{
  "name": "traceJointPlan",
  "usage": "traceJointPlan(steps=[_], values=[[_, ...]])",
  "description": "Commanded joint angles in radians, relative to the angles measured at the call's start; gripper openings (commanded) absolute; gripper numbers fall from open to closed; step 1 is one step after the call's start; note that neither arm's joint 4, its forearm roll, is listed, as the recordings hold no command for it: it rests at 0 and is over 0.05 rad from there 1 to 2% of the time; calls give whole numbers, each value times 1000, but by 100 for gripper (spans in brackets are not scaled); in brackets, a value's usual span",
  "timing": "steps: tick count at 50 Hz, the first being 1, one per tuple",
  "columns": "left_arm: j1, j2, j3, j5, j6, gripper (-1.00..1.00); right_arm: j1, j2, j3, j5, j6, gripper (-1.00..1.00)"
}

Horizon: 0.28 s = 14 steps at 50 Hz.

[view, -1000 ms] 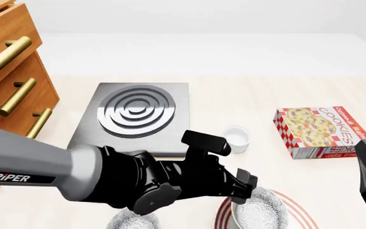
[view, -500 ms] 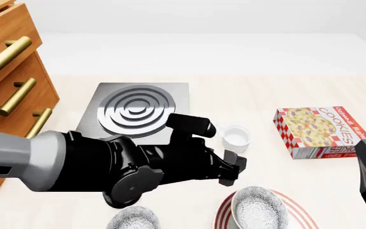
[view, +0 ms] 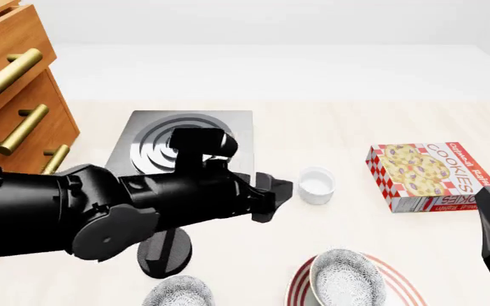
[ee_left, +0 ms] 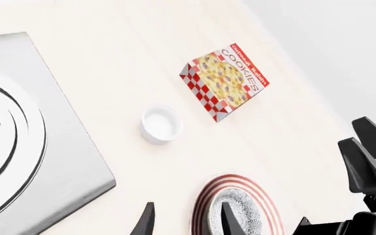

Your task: Pick the akita bowl on the wooden cabinet and place it on the plate.

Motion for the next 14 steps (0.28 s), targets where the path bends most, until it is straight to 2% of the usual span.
traceJointPlan(steps=[1,14], values=[[61,-106,83,-6,-3,100,0,0,0,0,0,100],[137,-215,165,14,-5,100,0,0,0,0,0,100]])
